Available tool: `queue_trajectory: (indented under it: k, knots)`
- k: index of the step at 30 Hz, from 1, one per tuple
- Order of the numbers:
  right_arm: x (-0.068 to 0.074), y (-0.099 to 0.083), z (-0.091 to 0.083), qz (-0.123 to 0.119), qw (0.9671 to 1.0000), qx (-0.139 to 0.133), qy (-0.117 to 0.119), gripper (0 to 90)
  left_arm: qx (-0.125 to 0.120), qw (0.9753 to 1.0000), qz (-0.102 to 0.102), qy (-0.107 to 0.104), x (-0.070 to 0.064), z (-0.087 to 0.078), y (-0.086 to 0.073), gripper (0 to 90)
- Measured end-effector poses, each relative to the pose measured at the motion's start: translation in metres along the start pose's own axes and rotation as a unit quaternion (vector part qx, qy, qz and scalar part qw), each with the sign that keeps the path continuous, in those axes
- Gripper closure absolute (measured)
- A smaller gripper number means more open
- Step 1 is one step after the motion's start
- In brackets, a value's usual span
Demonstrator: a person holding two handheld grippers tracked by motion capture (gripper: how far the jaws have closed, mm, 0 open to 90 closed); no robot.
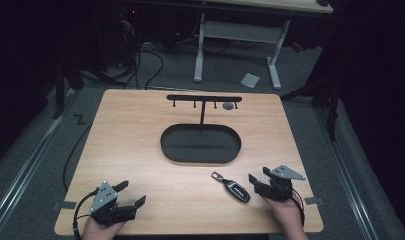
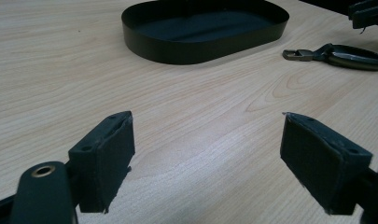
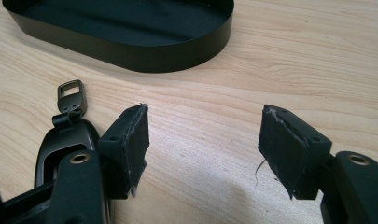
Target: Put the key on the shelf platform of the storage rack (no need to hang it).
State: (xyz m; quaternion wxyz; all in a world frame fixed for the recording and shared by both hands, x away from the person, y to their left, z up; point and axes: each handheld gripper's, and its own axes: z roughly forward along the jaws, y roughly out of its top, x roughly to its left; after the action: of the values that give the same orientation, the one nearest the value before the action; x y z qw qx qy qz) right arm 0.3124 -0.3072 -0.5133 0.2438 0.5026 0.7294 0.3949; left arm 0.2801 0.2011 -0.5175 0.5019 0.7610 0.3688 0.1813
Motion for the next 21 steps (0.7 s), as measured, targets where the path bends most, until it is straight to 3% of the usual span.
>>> queue_trajectory:
  k: [9,15,19,21]
  knots:
    - [0.001,-0.001,0.0,-0.007,0.9999,0.008,-0.007,34.0,-0.001,1.0,-0.005,0.003,0.0,0.001,0.0,18.5]
    - [0.002,0.003,-0.001,-0.017,0.9998,0.008,-0.008,29.9,0.003,1.0,0.001,0.006,0.001,0.003,0.001,18.5]
    - [0.002,0.005,0.0,-0.011,0.9999,0.009,-0.008,28.0,0.01,0.9999,0.008,0.005,0.0,0.003,0.001,18.6]
    - [-0.001,0.012,0.003,-0.01,0.9996,0.026,0.004,27.0,0.011,0.9999,0.011,0.003,0.0,0.003,0.001,18.6]
